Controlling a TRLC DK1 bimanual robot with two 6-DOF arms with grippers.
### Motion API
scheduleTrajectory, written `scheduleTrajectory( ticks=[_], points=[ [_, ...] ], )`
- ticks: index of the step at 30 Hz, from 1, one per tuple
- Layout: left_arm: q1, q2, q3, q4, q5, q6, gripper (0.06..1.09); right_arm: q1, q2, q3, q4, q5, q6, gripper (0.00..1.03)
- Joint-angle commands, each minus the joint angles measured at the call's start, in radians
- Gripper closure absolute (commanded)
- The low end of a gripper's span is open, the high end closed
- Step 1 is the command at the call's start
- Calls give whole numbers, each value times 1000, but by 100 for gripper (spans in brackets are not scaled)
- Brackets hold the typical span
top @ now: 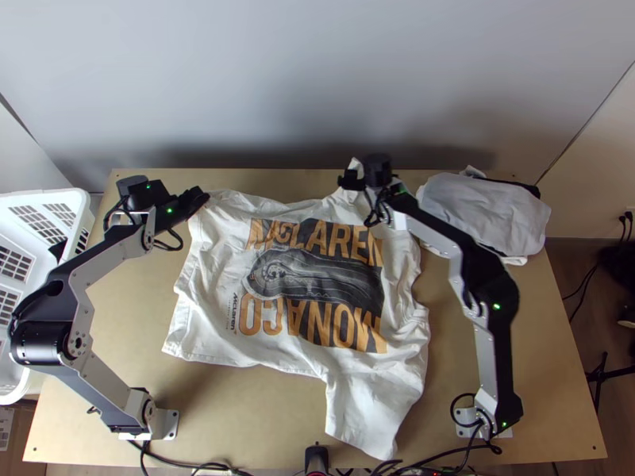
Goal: Fold the t-shirt
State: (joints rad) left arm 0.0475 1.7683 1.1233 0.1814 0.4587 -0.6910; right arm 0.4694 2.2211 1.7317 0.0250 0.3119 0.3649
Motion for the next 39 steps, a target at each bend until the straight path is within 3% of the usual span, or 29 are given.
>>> scheduleTrajectory(
  ticks=[1, 2, 3, 4, 5, 8, 12, 15, 18, 23, 31, 39],
  points=[
    [6, 20, -3, 9, -14, 7, 96, -12, -247, -189, -10, -10, 63, 5],
    [6, 22, -2, 12, -15, 5, 83, -12, -304, -228, 4, -11, 63, 5],
    [6, 29, 3, 16, -15, 7, 61, -12, -357, -259, 4, -27, 63, 5],
    [6, 40, 12, 21, -14, 10, 29, -15, -410, -290, 4, -45, 63, 5],
    [6, 48, 24, 18, -14, 18, 12, -18, -456, -314, 4, -63, 62, 5],
    [12, 72, 55, 16, -15, 22, 11, -32, -578, -382, -5, -140, 62, 5],
    [11, 74, 86, 6, -15, 24, 11, -49, -663, -440, -25, -166, 65, 5],
    [8, 71, 116, -53, -15, 18, 11, -61, -655, -420, -115, -186, 121, 6],
    [5, 65, 132, -83, -37, 42, 11, -84, -561, -320, -280, -215, 197, 7],
    [-23, 63, 132, -106, -170, 248, 11, -114, -368, -46, -545, -316, 229, 6],
    [-6, 125, 153, -111, -241, 443, 12, -176, -126, 223, -554, -416, 227, 5],
    [25, 187, 202, -74, -262, 547, 12, -222, 120, 473, -715, -487, 266, 5]
  ],
)
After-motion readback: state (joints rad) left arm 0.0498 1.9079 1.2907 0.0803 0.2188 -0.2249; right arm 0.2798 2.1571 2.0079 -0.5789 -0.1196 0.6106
